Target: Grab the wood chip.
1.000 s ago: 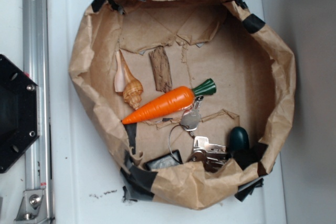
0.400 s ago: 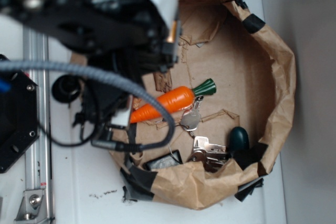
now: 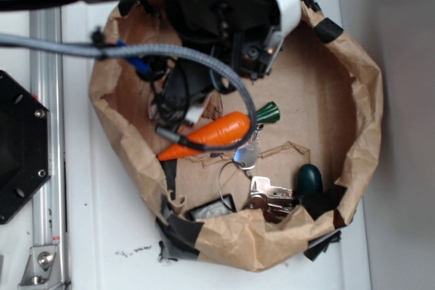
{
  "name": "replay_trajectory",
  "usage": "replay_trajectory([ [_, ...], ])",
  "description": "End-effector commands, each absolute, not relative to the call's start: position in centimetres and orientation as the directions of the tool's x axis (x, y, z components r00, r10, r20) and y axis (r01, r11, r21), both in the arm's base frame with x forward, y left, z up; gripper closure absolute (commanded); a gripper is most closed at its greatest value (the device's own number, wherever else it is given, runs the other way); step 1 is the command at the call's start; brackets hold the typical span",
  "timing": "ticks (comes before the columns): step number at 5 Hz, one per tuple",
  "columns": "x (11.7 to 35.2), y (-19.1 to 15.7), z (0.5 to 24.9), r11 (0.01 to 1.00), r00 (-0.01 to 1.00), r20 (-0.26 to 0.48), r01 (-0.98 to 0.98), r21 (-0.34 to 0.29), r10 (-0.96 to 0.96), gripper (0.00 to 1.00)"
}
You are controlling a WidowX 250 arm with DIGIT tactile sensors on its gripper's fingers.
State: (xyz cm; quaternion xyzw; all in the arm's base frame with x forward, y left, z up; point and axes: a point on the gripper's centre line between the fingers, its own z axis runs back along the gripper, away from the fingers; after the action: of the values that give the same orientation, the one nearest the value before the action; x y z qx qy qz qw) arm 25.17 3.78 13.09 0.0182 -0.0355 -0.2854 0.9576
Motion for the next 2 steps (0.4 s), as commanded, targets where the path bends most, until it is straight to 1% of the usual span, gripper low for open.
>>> replay_trajectory([
  [1,26.17,3.65,8.0,0.783,0.787,0.014,0.611,0.113,-0.616,0.0],
  [2,25.79,3.89,7.2,0.752,0.754,0.034,0.648,0.124,-0.655,0.0],
])
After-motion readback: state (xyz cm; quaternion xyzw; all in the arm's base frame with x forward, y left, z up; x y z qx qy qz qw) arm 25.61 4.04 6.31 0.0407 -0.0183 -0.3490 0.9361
